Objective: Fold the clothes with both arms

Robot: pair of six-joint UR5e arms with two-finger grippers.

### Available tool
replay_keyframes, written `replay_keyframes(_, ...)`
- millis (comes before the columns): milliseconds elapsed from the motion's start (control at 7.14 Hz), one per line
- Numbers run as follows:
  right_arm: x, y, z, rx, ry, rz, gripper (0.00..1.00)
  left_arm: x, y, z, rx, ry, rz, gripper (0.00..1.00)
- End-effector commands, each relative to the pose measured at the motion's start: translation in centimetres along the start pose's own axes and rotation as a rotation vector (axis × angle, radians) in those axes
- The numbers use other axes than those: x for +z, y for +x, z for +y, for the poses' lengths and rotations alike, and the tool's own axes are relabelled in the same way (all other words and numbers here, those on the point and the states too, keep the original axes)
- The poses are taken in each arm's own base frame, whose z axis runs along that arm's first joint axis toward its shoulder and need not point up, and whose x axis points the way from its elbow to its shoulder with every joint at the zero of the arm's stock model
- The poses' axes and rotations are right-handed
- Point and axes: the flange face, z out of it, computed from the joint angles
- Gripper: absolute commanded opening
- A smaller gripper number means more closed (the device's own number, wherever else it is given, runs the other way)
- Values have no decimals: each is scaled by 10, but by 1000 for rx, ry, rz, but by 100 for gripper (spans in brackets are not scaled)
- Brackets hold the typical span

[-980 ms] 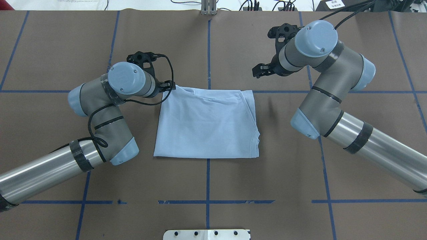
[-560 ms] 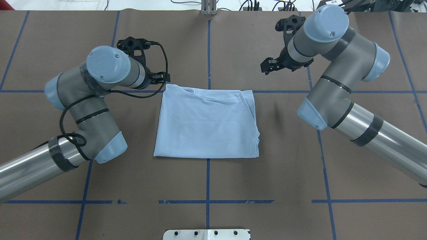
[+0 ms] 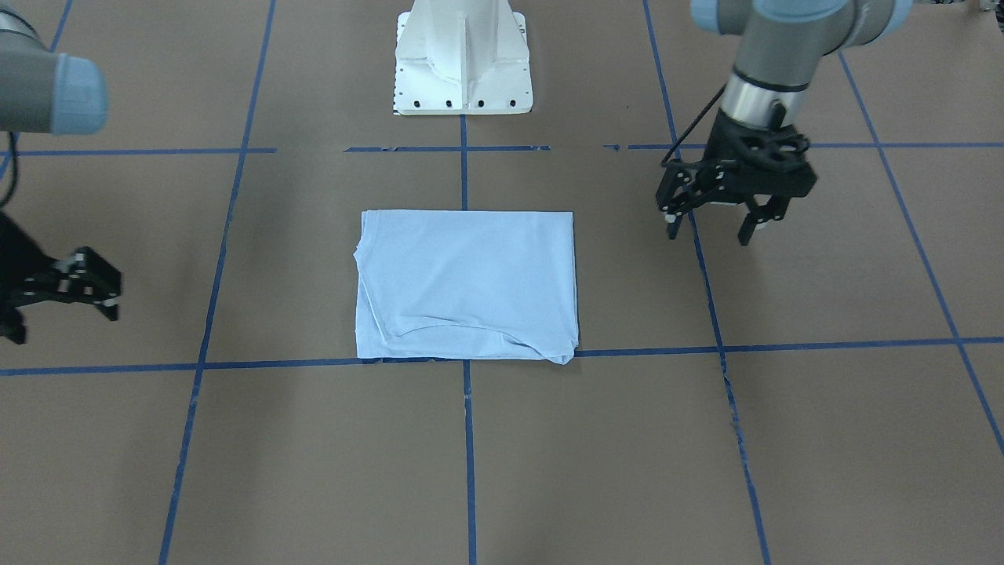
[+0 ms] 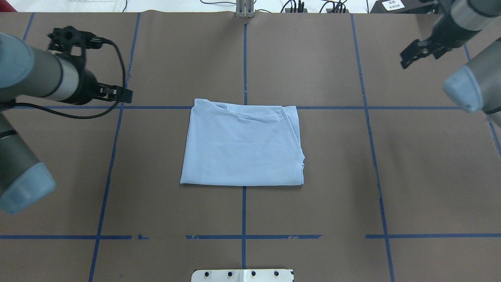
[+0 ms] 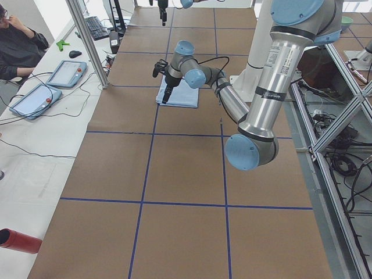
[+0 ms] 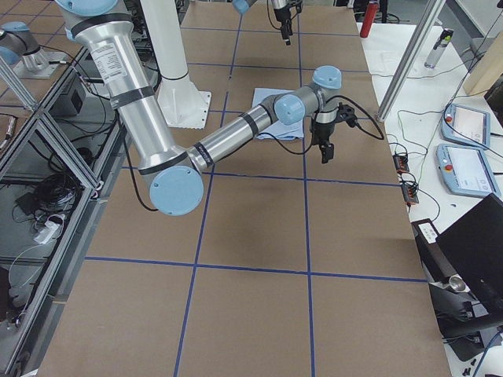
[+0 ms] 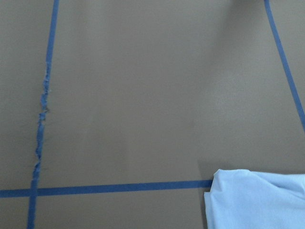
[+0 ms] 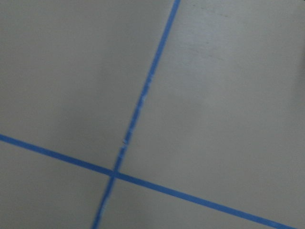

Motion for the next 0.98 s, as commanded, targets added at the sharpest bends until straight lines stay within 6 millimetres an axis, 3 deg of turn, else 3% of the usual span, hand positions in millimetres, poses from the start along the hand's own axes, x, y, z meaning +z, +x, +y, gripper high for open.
replay_keyframes(0, -2, 128, 90, -70, -46, -28, 100, -53, -142, 13, 160, -30, -70, 100)
replay_keyframes(140, -2, 174, 134, -71, -62, -17, 100, -79, -213, 14, 200, -24, -116, 100)
replay_keyframes(280, 1, 209, 178, -28, -85, -15, 100, -94, -280, 29, 139, -52, -89, 100)
replay_keyframes(420, 11, 228, 220, 32, -116, -9, 100, -77, -329, 64, 12, -133, -79, 100)
replay_keyframes(560, 11, 240, 240, 73, -124, 2, 100, -34, -377, 88, -66, -233, -103, 100)
replay_keyframes(700, 19, 245, 258, 111, -146, -16, 100, -31, -400, 93, -90, -219, -109, 100)
replay_keyframes(840, 12, 256, 281, 144, -136, -6, 100, -39, -415, 106, -114, -210, -98, 100)
